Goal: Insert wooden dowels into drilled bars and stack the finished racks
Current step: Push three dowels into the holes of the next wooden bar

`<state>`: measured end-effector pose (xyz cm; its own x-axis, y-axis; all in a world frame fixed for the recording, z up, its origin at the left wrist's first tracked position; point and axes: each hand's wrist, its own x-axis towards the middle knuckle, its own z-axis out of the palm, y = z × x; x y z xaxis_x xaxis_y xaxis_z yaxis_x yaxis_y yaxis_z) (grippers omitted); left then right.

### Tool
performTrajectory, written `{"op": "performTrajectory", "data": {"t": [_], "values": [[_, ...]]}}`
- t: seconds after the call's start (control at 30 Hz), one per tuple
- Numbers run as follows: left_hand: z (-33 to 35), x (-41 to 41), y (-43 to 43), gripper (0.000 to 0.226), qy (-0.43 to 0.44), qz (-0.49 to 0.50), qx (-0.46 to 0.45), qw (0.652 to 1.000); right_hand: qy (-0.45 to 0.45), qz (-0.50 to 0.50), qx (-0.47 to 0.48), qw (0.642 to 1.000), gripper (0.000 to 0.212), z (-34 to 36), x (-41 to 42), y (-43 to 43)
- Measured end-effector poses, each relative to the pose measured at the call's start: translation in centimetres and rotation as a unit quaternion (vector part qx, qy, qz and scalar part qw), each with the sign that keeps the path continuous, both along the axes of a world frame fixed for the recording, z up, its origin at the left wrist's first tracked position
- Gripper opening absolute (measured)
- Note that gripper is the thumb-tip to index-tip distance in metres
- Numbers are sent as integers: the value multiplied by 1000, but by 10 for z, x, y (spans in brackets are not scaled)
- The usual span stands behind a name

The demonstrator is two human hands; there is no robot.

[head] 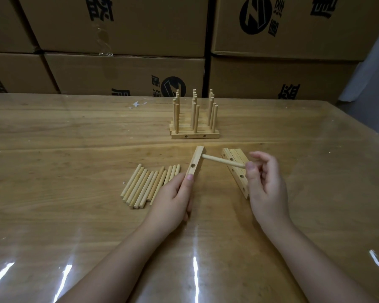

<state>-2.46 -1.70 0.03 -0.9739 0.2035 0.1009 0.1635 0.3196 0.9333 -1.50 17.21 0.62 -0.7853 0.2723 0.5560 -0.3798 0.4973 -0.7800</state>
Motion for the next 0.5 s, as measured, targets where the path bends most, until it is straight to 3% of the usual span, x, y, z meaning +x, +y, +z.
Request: {"op": "performTrajectory", "data": {"t": [0.2,0.5], "values": [[1,-1,0,36,-6,11,4,1000,1,-4,60,998,11,-2,0,-1],[5,1,0,39,-14,11,-6,1000,3,-9,100,995,23,-1,1,0]]}}
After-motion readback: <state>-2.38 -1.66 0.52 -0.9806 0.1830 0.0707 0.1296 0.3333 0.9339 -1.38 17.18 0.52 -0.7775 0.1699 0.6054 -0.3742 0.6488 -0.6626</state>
